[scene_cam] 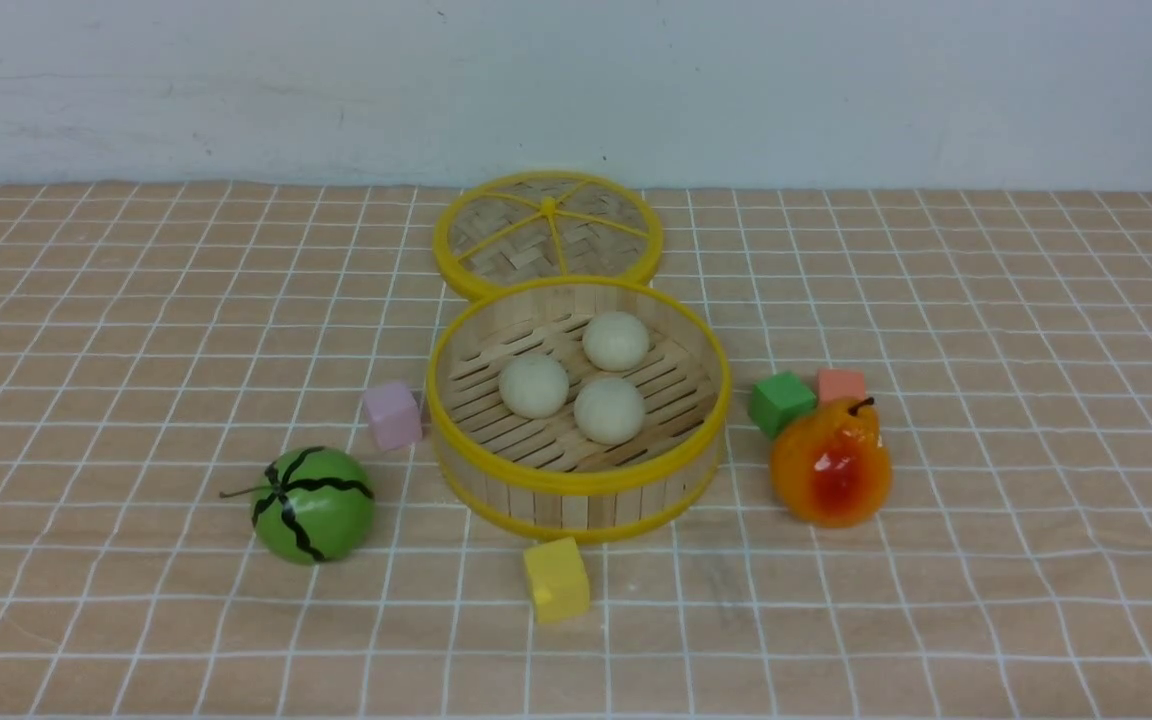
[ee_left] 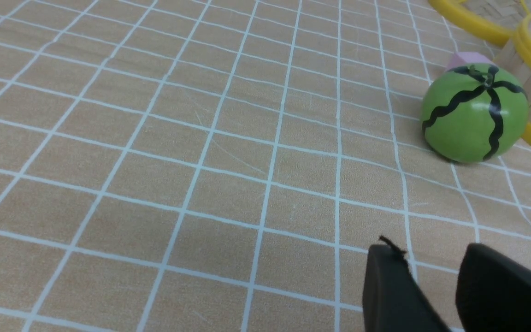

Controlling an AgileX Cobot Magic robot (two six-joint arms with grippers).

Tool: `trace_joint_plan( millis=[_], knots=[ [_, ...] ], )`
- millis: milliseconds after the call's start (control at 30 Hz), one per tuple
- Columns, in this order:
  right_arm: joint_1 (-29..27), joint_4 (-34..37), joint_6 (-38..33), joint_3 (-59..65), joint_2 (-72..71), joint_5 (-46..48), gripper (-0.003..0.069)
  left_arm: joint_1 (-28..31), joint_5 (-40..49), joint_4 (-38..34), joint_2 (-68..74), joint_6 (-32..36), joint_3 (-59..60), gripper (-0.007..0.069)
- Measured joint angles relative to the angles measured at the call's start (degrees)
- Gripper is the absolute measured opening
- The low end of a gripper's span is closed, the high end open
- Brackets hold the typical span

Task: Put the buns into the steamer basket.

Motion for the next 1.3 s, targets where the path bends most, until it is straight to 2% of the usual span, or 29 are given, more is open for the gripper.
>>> trace_joint_plan(
  millis=[1300],
  knots=[
    [-0.1,0.0,0.0,0.0,0.0,0.1,0.0055,0.0,0.0,0.0,0.0,0.0,0.0,0.0237]
  ],
)
